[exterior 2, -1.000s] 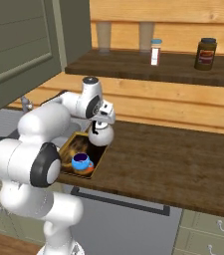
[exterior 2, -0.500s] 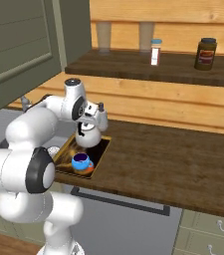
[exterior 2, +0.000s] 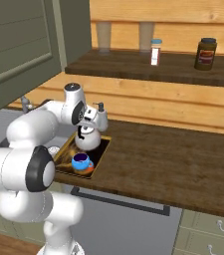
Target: Pick the kettle from the counter and place it on the tray. Then pick the mug from the cabinet and place it on the tray. Then close the cabinet doors.
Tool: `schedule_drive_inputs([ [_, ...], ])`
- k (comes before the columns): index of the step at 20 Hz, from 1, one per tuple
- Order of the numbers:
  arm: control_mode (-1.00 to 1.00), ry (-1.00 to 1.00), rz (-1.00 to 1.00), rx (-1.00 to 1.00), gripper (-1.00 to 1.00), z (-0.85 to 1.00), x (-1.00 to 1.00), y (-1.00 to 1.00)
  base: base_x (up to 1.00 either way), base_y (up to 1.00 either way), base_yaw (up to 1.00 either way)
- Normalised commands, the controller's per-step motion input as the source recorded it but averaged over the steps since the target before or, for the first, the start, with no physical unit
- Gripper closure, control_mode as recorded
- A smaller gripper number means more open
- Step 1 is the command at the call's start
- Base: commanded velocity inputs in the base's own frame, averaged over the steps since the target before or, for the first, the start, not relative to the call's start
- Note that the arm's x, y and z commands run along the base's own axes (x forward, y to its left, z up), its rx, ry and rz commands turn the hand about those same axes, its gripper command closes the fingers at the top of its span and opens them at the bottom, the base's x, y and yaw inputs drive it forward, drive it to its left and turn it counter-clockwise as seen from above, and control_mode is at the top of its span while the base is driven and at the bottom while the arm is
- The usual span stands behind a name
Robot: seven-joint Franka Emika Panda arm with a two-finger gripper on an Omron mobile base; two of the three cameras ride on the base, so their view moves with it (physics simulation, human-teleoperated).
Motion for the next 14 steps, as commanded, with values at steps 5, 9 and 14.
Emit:
schedule_drive_inputs([
  [5,-1.00,0.00,0.02,0.00,1.00,-0.21,0.00,0.02,0.00,0.00,0.00],
  [9,-1.00,0.00,0.05,0.00,1.00,-0.26,0.01,0.06,0.00,0.00,0.00],
  [14,-1.00,0.00,0.06,0.00,1.00,-0.29,0.06,0.13,0.00,0.00,0.00],
])
